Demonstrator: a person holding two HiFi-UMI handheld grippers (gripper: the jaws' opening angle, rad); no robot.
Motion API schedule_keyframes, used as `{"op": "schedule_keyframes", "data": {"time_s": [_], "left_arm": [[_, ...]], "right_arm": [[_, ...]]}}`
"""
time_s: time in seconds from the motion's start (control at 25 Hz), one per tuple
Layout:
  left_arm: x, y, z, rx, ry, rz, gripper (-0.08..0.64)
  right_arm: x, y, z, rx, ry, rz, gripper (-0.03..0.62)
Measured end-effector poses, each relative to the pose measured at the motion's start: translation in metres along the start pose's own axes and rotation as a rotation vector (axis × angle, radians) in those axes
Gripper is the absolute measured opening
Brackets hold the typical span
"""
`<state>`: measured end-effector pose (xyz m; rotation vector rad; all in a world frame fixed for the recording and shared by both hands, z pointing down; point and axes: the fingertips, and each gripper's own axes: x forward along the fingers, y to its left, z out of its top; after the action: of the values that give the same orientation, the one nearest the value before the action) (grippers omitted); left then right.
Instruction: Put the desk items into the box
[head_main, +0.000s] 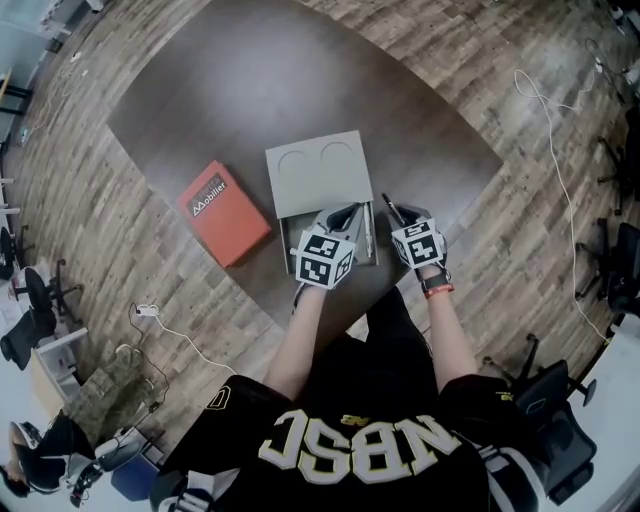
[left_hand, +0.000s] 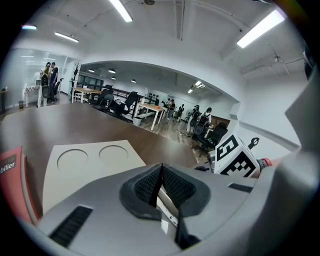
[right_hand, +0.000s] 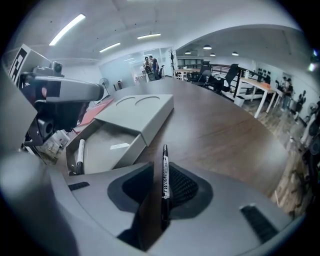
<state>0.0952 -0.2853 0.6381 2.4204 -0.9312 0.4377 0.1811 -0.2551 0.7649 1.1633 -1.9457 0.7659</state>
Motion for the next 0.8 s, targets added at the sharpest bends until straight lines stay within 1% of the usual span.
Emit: {"op": "schedule_keyframes", "data": {"time_s": [0.16,0.28,0.4,0.56,0.8], "left_arm": [[-0.001,0.006,-0.002,-0.012,0.004,0.013,0.017],[-0.003,0.009,-0.002,-0.015,0.007,0.019,0.017],[-0.005,0.011,-0.005,-0.019,0.011,0.022,0.017],[-0.007,0.014,-0.01,-0.024,0.013,0.028,0.017],[-0.01,0.01,-0.009,-0.016,0.007,0.019,0.017]], "right_arm": [[0.006,-0.002,-0.007,-0.006,0.032,0.004,0.098],[0.01,-0.003,-0.011,-0.015,0.041,-0.01,0.087],[0.01,-0.003,-0.012,-0.035,0.031,-0.025,0.055],[0.013,-0.007,-0.011,-0.025,-0.004,-0.035,0.051],[0.012,-0.007,-0.012,0.005,-0.004,-0.013,0.049]]}}
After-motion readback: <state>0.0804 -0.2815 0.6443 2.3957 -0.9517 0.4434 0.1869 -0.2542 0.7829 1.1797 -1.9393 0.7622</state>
